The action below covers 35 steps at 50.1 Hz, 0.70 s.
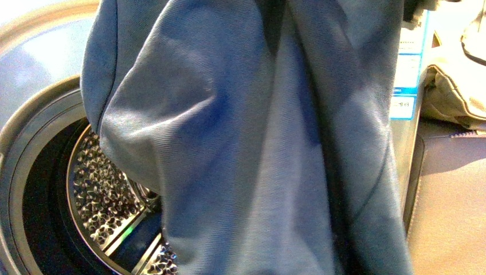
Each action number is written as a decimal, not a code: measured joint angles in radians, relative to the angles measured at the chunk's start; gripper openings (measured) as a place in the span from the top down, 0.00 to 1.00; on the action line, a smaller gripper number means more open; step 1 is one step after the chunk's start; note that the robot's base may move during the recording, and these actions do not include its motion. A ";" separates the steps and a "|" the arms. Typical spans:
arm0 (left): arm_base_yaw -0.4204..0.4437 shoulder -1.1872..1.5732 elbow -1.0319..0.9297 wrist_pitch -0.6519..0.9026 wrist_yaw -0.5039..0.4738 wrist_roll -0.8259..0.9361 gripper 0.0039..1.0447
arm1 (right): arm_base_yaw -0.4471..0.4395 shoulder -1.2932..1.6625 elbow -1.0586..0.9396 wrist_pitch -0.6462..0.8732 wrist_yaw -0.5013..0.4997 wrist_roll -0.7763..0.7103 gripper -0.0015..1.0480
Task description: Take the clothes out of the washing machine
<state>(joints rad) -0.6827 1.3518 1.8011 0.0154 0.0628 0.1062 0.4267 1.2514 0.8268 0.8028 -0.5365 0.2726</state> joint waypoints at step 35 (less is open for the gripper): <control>0.000 0.000 0.000 0.000 -0.001 0.006 0.92 | 0.200 0.203 0.263 -0.024 0.433 -0.056 0.07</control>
<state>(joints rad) -0.6827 1.3518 1.8011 0.0154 0.0620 0.1120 0.6266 1.4540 1.0901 0.7784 -0.1032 0.2161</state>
